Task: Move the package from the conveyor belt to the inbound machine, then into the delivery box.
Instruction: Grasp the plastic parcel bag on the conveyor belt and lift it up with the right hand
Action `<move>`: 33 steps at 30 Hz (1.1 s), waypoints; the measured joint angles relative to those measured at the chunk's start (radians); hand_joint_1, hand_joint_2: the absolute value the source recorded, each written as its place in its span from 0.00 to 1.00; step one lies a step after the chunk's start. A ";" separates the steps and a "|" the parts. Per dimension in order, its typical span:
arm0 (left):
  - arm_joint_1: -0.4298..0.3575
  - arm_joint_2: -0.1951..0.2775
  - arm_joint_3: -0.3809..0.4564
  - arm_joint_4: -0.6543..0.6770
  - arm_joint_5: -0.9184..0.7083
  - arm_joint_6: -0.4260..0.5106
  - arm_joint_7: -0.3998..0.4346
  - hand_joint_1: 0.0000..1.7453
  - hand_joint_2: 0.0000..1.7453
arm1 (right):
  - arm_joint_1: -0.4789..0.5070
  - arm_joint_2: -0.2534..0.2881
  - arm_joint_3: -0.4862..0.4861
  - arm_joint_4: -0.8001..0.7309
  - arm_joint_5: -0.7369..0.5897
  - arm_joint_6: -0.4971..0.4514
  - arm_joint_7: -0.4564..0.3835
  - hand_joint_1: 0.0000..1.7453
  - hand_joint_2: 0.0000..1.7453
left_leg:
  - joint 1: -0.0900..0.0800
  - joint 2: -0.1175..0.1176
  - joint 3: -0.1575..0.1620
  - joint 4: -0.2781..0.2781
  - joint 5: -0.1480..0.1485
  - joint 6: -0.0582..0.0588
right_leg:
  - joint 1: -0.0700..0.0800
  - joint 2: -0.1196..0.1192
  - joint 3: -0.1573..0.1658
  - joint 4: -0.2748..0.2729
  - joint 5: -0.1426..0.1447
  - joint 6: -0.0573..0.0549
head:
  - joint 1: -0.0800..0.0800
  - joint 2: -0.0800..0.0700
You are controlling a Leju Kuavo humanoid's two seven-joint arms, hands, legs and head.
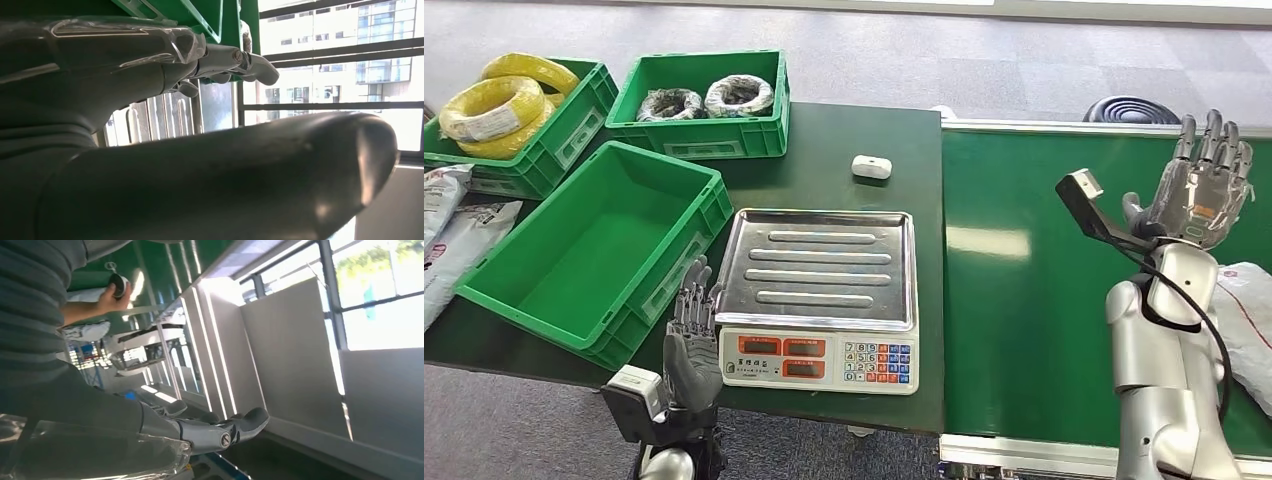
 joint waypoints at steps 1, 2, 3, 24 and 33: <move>0.002 0.003 0.001 -0.001 0.003 0.000 0.000 0.00 0.00 | -0.022 -0.023 -0.006 0.063 0.001 0.000 0.010 0.00 1.00 | 0.000 0.000 0.000 0.000 0.000 0.000 | 0.000 0.000 0.000 0.000 0.000 0.000 | 0.000 0.000; 0.005 0.007 0.003 -0.001 0.005 0.000 0.000 0.00 0.00 | -0.041 -0.043 -0.012 0.121 0.001 0.000 0.019 0.00 1.00 | 0.000 0.000 -0.001 0.000 0.000 0.000 | 0.000 0.000 0.000 0.000 0.000 0.000 | 0.000 0.000; 0.007 0.010 0.005 -0.002 0.007 0.000 0.000 0.00 0.00 | -0.056 -0.061 -0.017 0.173 0.001 0.001 0.026 0.00 1.00 | 0.000 0.000 -0.001 0.000 0.000 0.000 | 0.000 0.000 -0.001 0.000 0.000 0.000 | 0.000 0.000; 0.026 0.066 0.044 -0.015 0.033 -0.016 0.000 0.00 0.00 | -0.093 -0.174 -0.214 0.543 -0.281 0.685 -0.314 0.00 1.00 | -0.001 0.001 -0.002 0.000 0.000 0.001 | 0.000 0.000 -0.002 0.000 0.000 0.000 | 0.000 0.000; 0.046 0.073 0.070 -0.037 0.025 0.003 0.000 0.00 0.00 | -0.064 -0.167 -0.245 0.569 -0.302 0.756 -0.341 0.00 1.00 | -0.001 0.001 -0.002 0.000 0.000 0.001 | 0.000 0.000 -0.002 0.000 0.000 0.000 | 0.000 0.000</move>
